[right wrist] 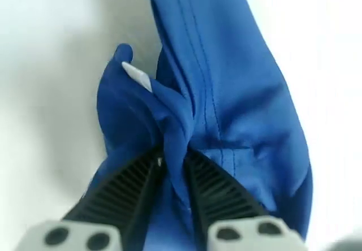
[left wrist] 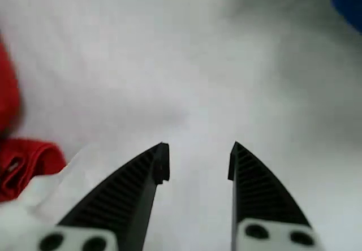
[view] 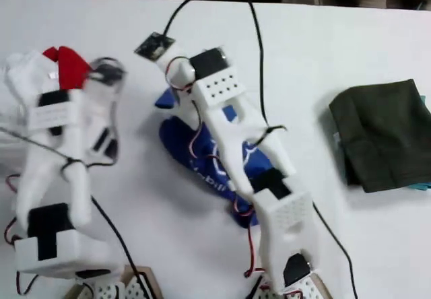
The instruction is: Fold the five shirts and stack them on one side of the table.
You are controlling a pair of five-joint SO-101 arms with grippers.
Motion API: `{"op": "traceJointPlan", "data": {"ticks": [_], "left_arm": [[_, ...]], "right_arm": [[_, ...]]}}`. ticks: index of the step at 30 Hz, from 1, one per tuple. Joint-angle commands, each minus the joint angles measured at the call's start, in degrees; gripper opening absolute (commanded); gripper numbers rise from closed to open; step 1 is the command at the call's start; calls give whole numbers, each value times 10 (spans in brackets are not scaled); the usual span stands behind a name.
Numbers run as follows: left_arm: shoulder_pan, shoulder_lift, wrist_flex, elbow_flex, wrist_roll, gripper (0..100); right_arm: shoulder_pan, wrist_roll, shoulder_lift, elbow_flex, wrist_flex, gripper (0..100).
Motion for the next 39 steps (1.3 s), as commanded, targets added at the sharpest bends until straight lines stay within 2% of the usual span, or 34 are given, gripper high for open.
{"op": "traceJointPlan", "data": {"ticks": [1, 3, 13, 18, 25, 29, 34, 39], "left_arm": [[76, -25, -47, 16, -5, 199], [105, -25, -78, 27, -4, 199], [242, -20, -156, 33, 27, 199], [234, 47, -214, 7, 24, 199], [222, 182, -215, -84, 18, 197], [230, 207, -186, -129, 20, 187], [238, 205, -113, -189, 20, 15], [222, 187, 15, -274, 20, 26]], "right_arm": [[40, -3, -72, 33, 2, 122], [69, -3, -80, 42, 1, 158], [232, 1, -80, 42, -2, 161], [281, 2, -80, 59, -2, 161], [287, 2, -80, 104, -7, 161], [284, 2, -80, 126, -26, 161], [283, 2, -80, 154, -51, 161], [283, 2, -83, 153, -51, 161]]}}
